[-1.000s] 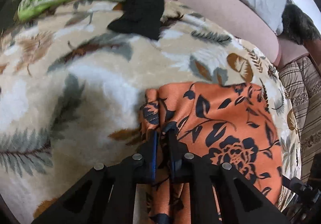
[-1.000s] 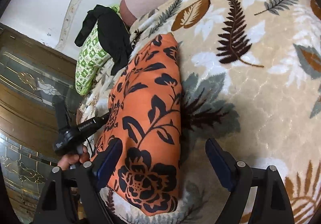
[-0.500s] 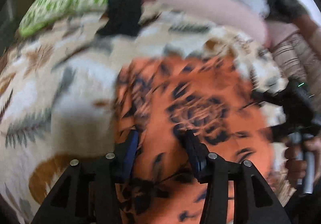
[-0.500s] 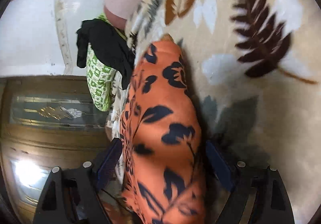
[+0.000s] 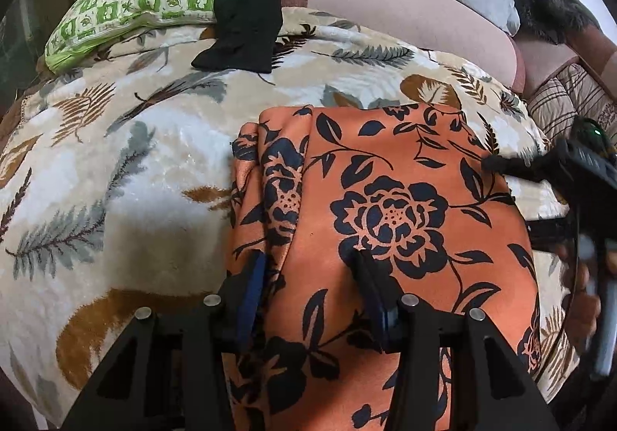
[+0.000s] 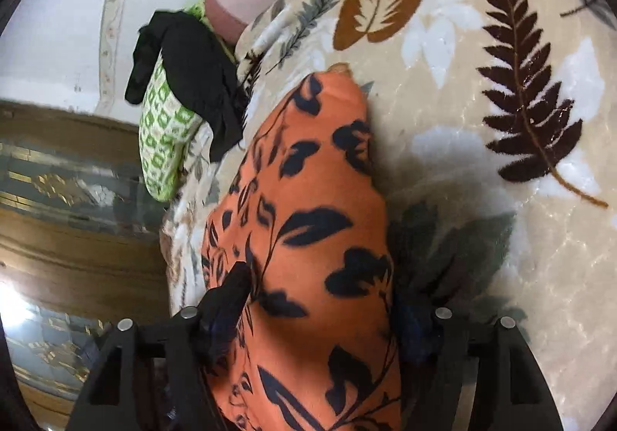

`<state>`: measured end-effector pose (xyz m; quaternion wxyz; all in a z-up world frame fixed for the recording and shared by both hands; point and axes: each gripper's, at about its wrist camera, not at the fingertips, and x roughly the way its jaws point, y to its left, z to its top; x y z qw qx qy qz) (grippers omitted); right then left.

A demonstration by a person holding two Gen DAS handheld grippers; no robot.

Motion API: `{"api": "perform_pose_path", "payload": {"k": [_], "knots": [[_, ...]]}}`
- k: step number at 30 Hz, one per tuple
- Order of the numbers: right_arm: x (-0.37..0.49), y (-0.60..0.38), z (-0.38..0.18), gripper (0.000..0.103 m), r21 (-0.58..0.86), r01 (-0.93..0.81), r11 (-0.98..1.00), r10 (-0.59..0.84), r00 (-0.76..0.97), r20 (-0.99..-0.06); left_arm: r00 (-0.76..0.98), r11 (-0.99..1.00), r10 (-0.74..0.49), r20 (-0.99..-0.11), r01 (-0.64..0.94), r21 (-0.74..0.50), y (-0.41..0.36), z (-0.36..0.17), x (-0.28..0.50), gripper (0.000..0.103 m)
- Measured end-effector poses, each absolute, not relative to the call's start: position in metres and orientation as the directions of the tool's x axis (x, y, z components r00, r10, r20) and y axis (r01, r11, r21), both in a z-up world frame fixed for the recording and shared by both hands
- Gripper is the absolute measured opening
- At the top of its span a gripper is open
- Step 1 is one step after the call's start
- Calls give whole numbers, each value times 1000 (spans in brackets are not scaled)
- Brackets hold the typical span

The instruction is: Fold small clothes

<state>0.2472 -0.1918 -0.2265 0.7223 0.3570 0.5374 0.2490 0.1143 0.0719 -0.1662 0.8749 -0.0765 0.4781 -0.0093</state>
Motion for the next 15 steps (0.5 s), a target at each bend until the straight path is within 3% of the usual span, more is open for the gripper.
{"api": "perform_pose_path", "payload": {"k": [3, 4, 5, 7, 10, 12, 14, 15], "knots": [[265, -197, -240, 78, 825, 90, 558, 777, 291, -558, 545, 990, -85, -834, -52, -135, 71, -167, 114, 50], [272, -196, -245, 72, 827, 100, 554, 782, 278, -558, 545, 990, -83, -834, -51, -132, 71, -167, 114, 50], [275, -194, -244, 46, 812, 81, 578, 769, 279, -575, 546, 990, -81, -834, -50, -129, 71, -167, 114, 51], [273, -188, -230, 40, 776, 40, 629, 733, 300, -610, 547, 991, -78, -833, -50, -125, 71, -168, 114, 51], [258, -175, -195, 39, 698, -79, 712, 665, 395, -634, 547, 991, -77, -834, -51, -125, 71, -170, 115, 51], [260, -173, -200, 41, 643, -66, 763, 613, 390, -687, 544, 990, -82, -835, -49, -129, 70, -169, 115, 51], [260, -179, -210, 60, 613, -6, 790, 574, 358, -736, 547, 992, -73, -834, -49, -119, 69, -167, 114, 51], [255, -185, -211, 63, 645, 6, 765, 599, 364, -714, 551, 992, -73, -832, -50, -119, 69, -166, 112, 51]]}}
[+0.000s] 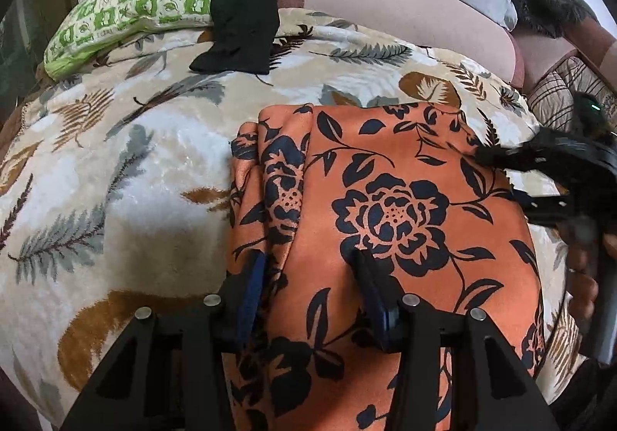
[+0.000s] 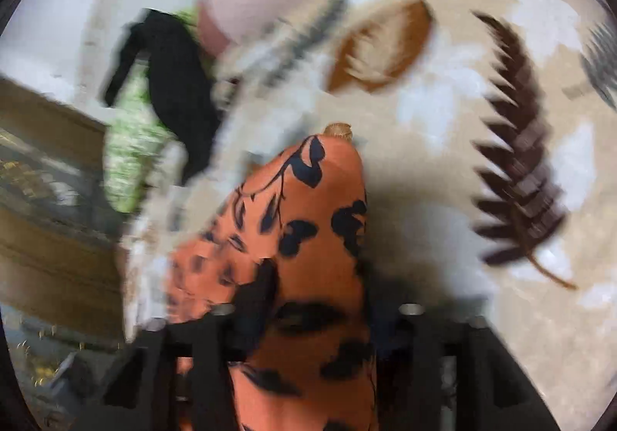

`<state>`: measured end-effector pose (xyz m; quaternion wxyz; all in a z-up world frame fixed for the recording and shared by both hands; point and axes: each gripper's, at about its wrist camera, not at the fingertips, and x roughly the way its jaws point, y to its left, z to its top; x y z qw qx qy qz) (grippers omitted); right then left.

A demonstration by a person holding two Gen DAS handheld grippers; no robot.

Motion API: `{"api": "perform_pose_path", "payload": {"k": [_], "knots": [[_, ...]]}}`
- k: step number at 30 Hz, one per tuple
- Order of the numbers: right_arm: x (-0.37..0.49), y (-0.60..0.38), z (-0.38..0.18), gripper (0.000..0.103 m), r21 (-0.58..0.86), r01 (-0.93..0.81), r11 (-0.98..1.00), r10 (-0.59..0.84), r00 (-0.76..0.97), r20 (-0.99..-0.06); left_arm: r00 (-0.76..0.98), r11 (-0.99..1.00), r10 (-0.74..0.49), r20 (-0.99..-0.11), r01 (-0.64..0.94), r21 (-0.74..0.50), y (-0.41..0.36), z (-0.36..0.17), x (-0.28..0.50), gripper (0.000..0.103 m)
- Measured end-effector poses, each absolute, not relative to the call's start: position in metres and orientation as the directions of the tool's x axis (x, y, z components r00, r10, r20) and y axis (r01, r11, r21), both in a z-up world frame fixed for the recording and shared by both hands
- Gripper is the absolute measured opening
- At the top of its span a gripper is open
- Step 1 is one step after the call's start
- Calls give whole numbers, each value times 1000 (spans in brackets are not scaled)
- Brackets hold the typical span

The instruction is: Fold small clothes

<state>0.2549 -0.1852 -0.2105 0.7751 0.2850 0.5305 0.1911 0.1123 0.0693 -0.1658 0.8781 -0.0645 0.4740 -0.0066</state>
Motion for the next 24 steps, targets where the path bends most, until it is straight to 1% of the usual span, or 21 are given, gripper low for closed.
{"api": "perform_pose_path", "payload": {"k": [1, 2, 4, 7, 10, 11, 13, 14, 16, 17, 19, 20, 21, 22, 23, 24], "knots": [[248, -190, -207, 71, 672, 0, 741, 621, 380, -685, 553, 991, -73, -830, -53, -123, 70, -164, 110, 51], [234, -198, -200, 75, 683, -14, 730, 631, 398, -666, 556, 990, -73, -828, -58, -126, 71, -162, 107, 51], [211, -208, -198, 78, 690, 1, 724, 630, 408, -661, 578, 989, -77, -813, -58, -135, 73, -154, 97, 51], [177, -215, -210, 79, 724, 19, 689, 673, 354, -650, 598, 988, -83, -797, -54, -144, 76, -148, 81, 51], [148, -213, -228, 79, 764, 43, 644, 719, 307, -624, 562, 989, -71, -824, -67, -131, 76, -163, 77, 51], [142, -206, -234, 75, 777, 21, 629, 743, 277, -609, 556, 990, -61, -829, -69, -120, 76, -169, 77, 52], [136, -188, -229, 55, 726, -25, 688, 703, 273, -657, 569, 995, -32, -822, -56, -77, 73, -171, 76, 54], [131, -178, -212, 43, 676, -83, 732, 665, 301, -684, 569, 995, -33, -822, -57, -79, 73, -170, 76, 54], [121, -168, -188, 40, 584, -152, 798, 595, 354, -721, 565, 994, -35, -824, -67, -88, 75, -171, 77, 53], [115, -157, -180, 40, 504, -202, 840, 542, 375, -752, 564, 994, -36, -825, -68, -89, 75, -172, 77, 54], [116, -149, -195, 40, 406, -215, 888, 459, 367, -809, 565, 994, -44, -824, -61, -95, 74, -171, 75, 55], [119, -153, -213, 47, 418, -175, 892, 453, 342, -823, 567, 995, -39, -823, -57, -86, 73, -169, 73, 55], [120, -157, -217, 49, 455, -153, 877, 480, 340, -809, 570, 995, -39, -821, -56, -86, 74, -166, 68, 55], [120, -165, -214, 56, 521, -133, 843, 532, 343, -774, 573, 993, -48, -818, -59, -99, 76, -163, 66, 55], [119, -168, -210, 70, 534, -126, 836, 542, 340, -768, 577, 990, -64, -814, -68, -126, 79, -160, 62, 55], [119, -170, -205, 73, 532, -130, 837, 541, 345, -767, 584, 986, -80, -808, -73, -150, 82, -157, 58, 55]]}}
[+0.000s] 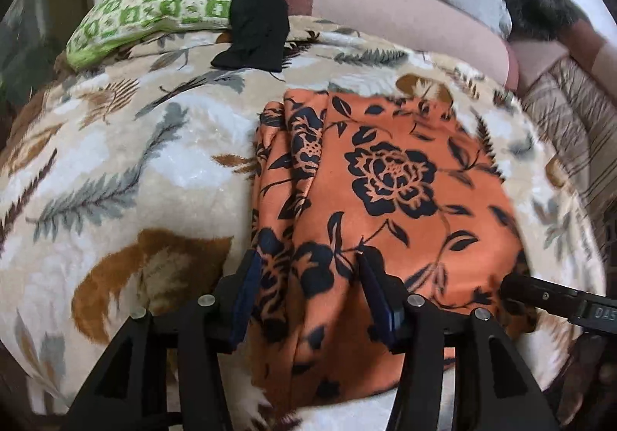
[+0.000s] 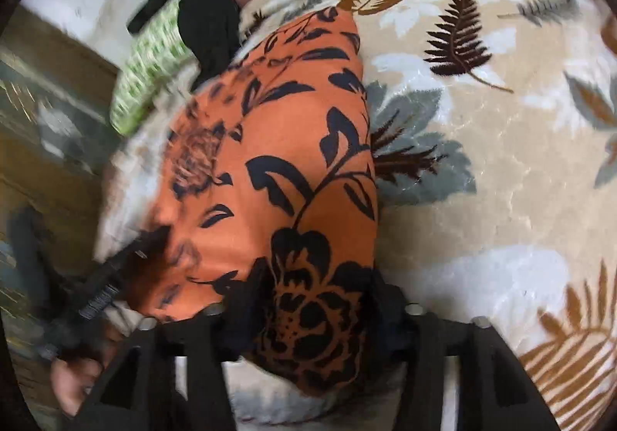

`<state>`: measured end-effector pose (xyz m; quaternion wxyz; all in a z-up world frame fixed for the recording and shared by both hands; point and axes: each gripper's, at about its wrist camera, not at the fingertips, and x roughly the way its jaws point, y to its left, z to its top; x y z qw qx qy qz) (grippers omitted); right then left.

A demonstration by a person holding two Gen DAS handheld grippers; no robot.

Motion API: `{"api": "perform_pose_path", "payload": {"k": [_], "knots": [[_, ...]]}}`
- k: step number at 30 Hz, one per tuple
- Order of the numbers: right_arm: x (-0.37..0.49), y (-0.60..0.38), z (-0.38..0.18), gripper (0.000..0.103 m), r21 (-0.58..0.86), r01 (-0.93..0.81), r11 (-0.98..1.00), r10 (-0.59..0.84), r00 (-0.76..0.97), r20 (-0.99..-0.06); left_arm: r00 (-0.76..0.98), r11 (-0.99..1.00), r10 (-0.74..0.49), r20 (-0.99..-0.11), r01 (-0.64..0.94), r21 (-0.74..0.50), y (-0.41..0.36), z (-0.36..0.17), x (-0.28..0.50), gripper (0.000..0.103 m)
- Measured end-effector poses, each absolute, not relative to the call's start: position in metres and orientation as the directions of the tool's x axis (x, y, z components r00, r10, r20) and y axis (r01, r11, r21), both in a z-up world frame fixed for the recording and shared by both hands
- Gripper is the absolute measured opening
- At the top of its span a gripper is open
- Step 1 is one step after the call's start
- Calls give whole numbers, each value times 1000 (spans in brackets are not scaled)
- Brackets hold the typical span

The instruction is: Fold small clothes

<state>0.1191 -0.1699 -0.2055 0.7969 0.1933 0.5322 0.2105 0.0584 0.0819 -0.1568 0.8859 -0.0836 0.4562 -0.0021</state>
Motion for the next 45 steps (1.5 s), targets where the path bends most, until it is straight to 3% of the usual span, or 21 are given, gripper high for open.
{"api": "perform_pose_path", "payload": {"k": [4, 5, 6, 7, 9, 11, 15, 19, 24, 27, 33, 36, 43, 45], "knots": [[121, -175, -200, 74, 610, -138, 781, 616, 337, -712, 563, 988, -69, -824, -77, -135, 81, -167, 54, 55], [122, -175, -211, 67, 612, -113, 783, 613, 307, -728, 536, 989, -59, -842, -81, -122, 81, -176, 55, 58], [118, -169, -220, 50, 574, -111, 811, 581, 265, -770, 526, 988, -64, -848, -85, -128, 82, -181, 55, 58], [116, -164, -222, 43, 540, -134, 831, 555, 260, -790, 532, 985, -74, -844, -91, -143, 84, -180, 53, 58], [113, -162, -211, 44, 495, -158, 854, 519, 287, -805, 539, 987, -67, -839, -89, -135, 83, -177, 52, 58], [114, -160, -199, 55, 481, -159, 862, 506, 308, -805, 539, 988, -67, -840, -84, -133, 83, -177, 52, 58], [126, -173, -178, 66, 451, -117, 885, 460, 371, -806, 539, 987, -68, -840, -85, -134, 83, -177, 50, 58], [152, -166, -150, 66, 382, -114, 917, 391, 440, -809, 537, 989, -56, -842, -85, -120, 81, -176, 49, 58], [183, -130, -145, 69, 499, -266, 824, 566, 367, -738, 533, 990, -53, -844, -85, -116, 81, -177, 50, 59], [206, -126, -182, 71, 474, -163, 866, 501, 291, -815, 535, 990, -56, -843, -80, -116, 82, -175, 51, 62], [185, -121, -159, 71, 493, -243, 836, 549, 359, -754, 533, 992, -33, -845, -84, -92, 81, -174, 51, 61], [191, -121, -179, 73, 439, -210, 874, 486, 328, -810, 538, 993, -27, -842, -82, -84, 79, -168, 48, 61], [167, -119, -156, 73, 429, -256, 866, 499, 401, -768, 566, 993, 43, -823, -117, -29, 85, -145, 42, 61], [166, -119, -169, 74, 413, -253, 875, 482, 373, -793, 575, 992, 59, -816, -127, -18, 88, -137, 39, 61]]}}
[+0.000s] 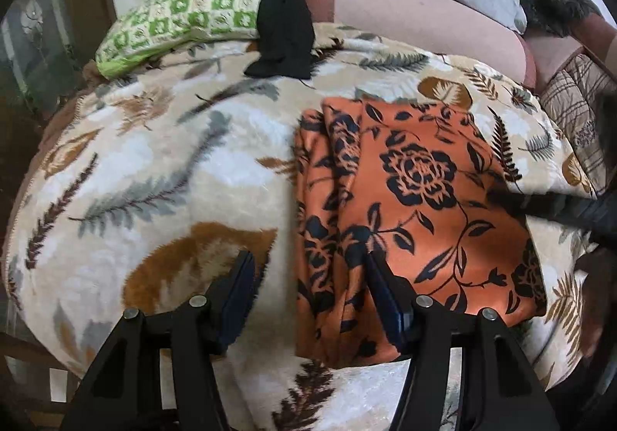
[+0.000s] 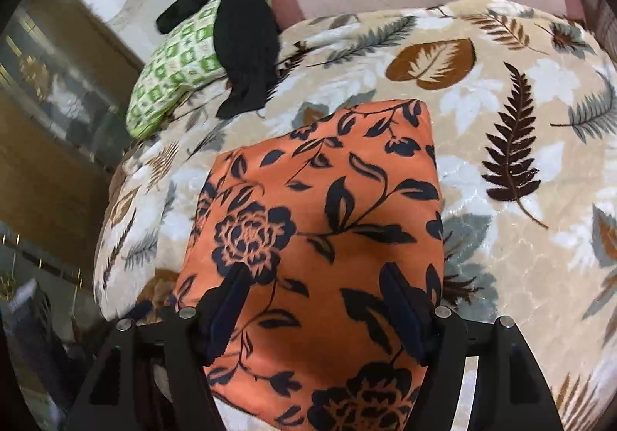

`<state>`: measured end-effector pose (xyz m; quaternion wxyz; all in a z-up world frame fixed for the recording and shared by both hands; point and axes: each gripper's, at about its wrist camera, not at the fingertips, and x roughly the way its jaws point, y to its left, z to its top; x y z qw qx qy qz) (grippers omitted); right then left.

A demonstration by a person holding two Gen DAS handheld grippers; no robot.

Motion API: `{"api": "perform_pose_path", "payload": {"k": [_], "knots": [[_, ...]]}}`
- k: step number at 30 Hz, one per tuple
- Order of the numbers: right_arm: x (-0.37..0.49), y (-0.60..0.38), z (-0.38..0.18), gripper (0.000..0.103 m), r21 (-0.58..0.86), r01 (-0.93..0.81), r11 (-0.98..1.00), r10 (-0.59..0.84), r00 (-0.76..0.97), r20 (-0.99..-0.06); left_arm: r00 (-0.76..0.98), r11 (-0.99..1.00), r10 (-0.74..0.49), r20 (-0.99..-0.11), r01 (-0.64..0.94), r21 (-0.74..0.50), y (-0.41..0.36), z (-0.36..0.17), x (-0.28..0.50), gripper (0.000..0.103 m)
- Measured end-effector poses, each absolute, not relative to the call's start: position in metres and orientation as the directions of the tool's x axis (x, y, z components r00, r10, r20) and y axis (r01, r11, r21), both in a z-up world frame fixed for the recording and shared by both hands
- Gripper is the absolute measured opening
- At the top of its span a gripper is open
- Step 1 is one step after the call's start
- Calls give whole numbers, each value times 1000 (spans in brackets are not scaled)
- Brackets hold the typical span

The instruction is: Fold small clothes

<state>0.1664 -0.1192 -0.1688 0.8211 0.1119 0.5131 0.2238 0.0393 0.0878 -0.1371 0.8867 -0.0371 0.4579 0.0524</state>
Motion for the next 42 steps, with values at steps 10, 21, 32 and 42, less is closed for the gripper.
{"api": "perform_pose_path", "payload": {"k": [10, 21, 32, 42], "knots": [[163, -130, -181, 77, 403, -241, 883, 468, 368, -804, 641, 975, 201, -741, -208, 85, 101, -84, 27, 64], [165, -130, -184, 77, 424, -252, 870, 491, 360, -793, 662, 960, 269, -700, -247, 135, 101, -51, 28, 65], [164, -136, -185, 77, 449, -259, 855, 516, 360, -777, 664, 957, 282, -693, -241, 158, 90, -45, 32, 65], [162, -139, -179, 77, 463, -260, 847, 530, 353, -771, 660, 979, 30, -751, -172, -112, 106, -74, 36, 80]]}}
